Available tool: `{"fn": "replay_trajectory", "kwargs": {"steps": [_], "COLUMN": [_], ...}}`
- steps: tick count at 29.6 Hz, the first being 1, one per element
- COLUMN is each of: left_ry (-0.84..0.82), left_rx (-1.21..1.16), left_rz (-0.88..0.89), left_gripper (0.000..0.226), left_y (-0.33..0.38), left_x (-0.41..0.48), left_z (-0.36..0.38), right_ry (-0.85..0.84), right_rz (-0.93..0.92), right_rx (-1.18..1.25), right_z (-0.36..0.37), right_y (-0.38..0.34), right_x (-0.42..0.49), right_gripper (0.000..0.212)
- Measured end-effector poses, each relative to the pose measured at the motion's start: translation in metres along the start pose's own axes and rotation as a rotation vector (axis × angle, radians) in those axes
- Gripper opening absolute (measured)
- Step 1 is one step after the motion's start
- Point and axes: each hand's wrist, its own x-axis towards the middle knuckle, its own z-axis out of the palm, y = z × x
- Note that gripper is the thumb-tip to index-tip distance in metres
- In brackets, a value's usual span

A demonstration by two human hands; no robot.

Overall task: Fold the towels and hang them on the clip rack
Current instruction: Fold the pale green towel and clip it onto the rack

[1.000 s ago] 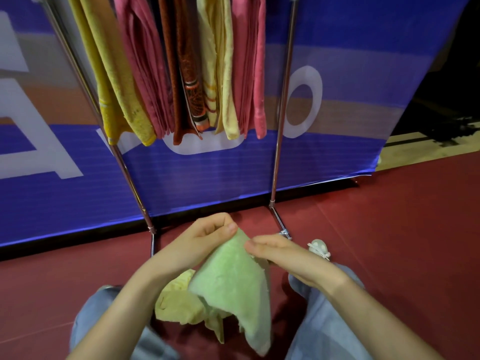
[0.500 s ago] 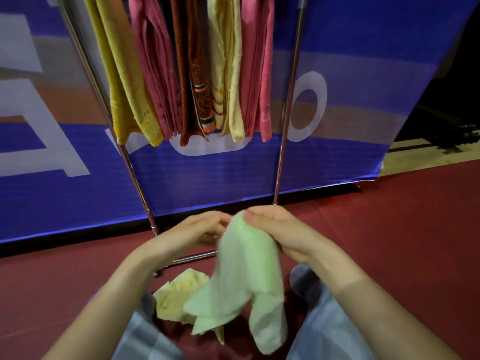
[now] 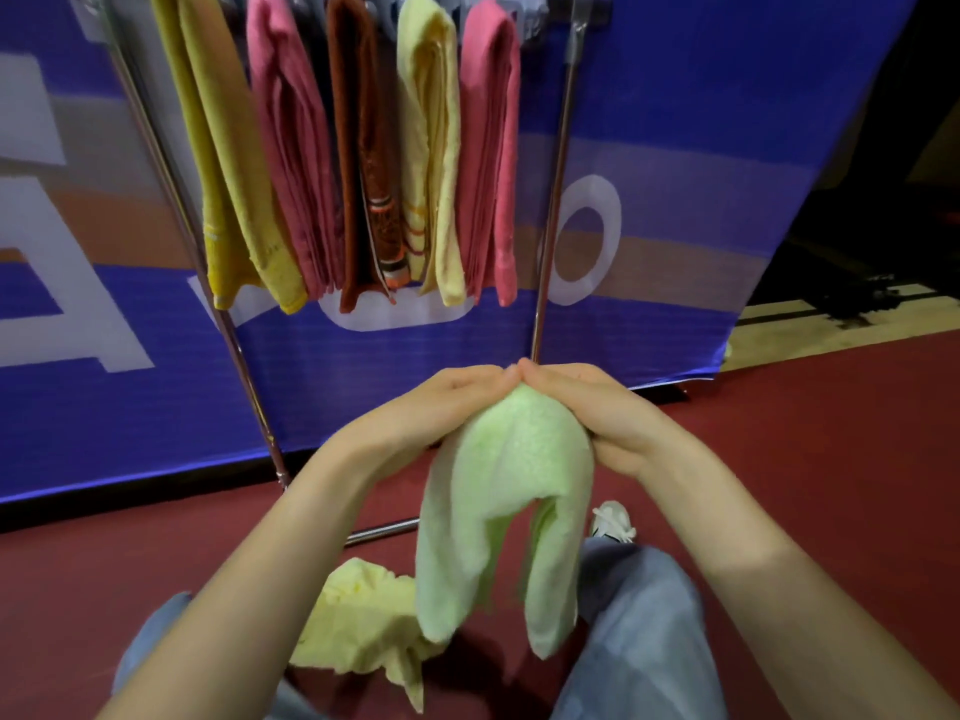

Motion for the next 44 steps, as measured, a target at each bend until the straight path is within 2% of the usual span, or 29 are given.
{"fn": "replay_trajectory", "kwargs": {"steps": [2,6,8,9,10,11,12,14,17,18,20,21,24,27,30,32,37,40,44], "left_ry": [0.001,-0.026,-0.013,0.001,-0.002,-0.009,-0.031,-0.078,-0.028,-0.004,-0.021,-0.018,0.015,0.128,0.32,0.463,0.653,0.807,0.911], "left_rx": [-0.013,-0.093,-0.158,-0.156,-0.137,-0.088,-0.059,-0.002,-0.109,-0.118,-0.103,-0.097,-0.112,-0.143,-0.166,-0.206,-0.18,-0.052,0.037], "left_rz": [0.061,0.137,0.113,0.108,0.064,0.104,0.065,0.133,0.127,0.127,0.166,0.178,0.208,0.314,0.413,0.476,0.502,0.473,0.359], "left_gripper": [0.057,0.034,0.024,0.02,0.019,0.017,0.016,0.015,0.021,0.024,0.036,0.033,0.02,0.02,0.029,0.033,0.019,0.034,0.037], "left_y": [0.018,0.045,0.039,0.047,0.032,0.05,0.039,0.067,0.094,0.097,0.114,0.122,0.137,0.159,0.18,0.192,0.21,0.219,0.225], "left_x": [0.008,0.026,0.03,0.042,0.038,0.059,0.06,0.095,0.137,0.144,0.173,0.193,0.224,0.265,0.3,0.332,0.37,0.384,0.408], "left_z": [-0.001,-0.005,-0.001,-0.005,0.001,-0.009,-0.005,-0.017,-0.024,-0.026,-0.029,-0.033,-0.039,-0.05,-0.067,-0.085,-0.111,-0.119,-0.133], "right_ry": [0.006,0.043,0.04,0.035,0.048,0.057,0.092,0.099,0.11,0.145,0.204,0.235,0.233,0.21,0.245,0.252,0.301,0.307,0.281], "right_rz": [-0.008,-0.004,0.009,-0.031,-0.031,-0.109,-0.118,-0.215,-0.266,-0.255,-0.298,-0.313,-0.337,-0.378,-0.388,-0.393,-0.375,-0.363,-0.352], "right_rx": [0.017,0.052,0.086,0.106,0.14,0.14,0.181,0.166,0.133,0.12,0.106,0.108,0.101,0.076,0.079,0.043,-0.037,-0.038,0.019], "right_z": [-0.005,-0.019,-0.026,-0.032,-0.033,-0.043,-0.044,-0.062,-0.08,-0.082,-0.102,-0.114,-0.132,-0.153,-0.172,-0.184,-0.2,-0.208,-0.216], "right_y": [-0.017,-0.035,-0.025,-0.036,-0.023,-0.046,-0.041,-0.073,-0.104,-0.11,-0.126,-0.136,-0.157,-0.186,-0.212,-0.233,-0.27,-0.277,-0.281], "right_x": [-0.002,-0.008,-0.013,-0.006,-0.014,0.001,-0.003,0.018,0.04,0.044,0.064,0.075,0.098,0.134,0.178,0.214,0.277,0.308,0.333], "right_gripper": [0.032,0.031,0.039,0.049,0.061,0.07,0.074,0.075,0.076,0.073,0.053,0.041,0.028,0.025,0.039,0.032,0.03,0.027,0.026]}}
